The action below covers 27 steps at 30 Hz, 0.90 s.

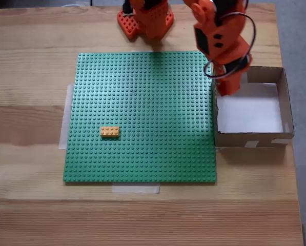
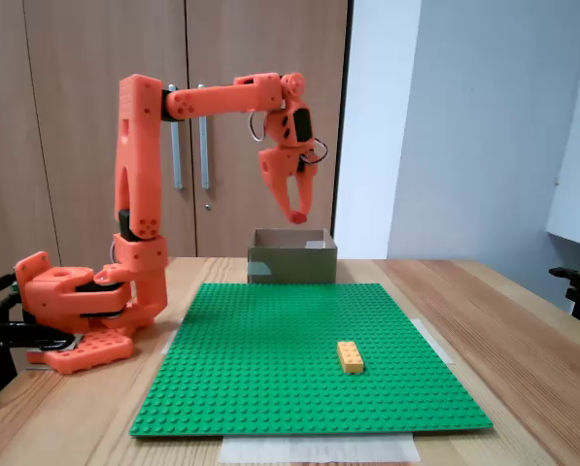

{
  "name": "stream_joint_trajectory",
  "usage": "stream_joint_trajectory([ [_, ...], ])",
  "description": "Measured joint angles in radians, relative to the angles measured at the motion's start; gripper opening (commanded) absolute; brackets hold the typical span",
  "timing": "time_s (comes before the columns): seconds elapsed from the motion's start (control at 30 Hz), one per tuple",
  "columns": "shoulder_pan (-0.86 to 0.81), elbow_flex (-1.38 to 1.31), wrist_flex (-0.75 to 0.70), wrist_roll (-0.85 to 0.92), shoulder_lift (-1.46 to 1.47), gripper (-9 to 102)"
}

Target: Pick the red lego block and put it in the box.

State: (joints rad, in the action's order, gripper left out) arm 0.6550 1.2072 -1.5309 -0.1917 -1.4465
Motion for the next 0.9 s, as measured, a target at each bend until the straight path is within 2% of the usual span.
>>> stream_joint_trajectory([
  [0.47,0.147,-0.115,0.005,-0.014,0.224,-1],
  [0.9,0.178,-0.067,0.187,0.015,0.284,0],
])
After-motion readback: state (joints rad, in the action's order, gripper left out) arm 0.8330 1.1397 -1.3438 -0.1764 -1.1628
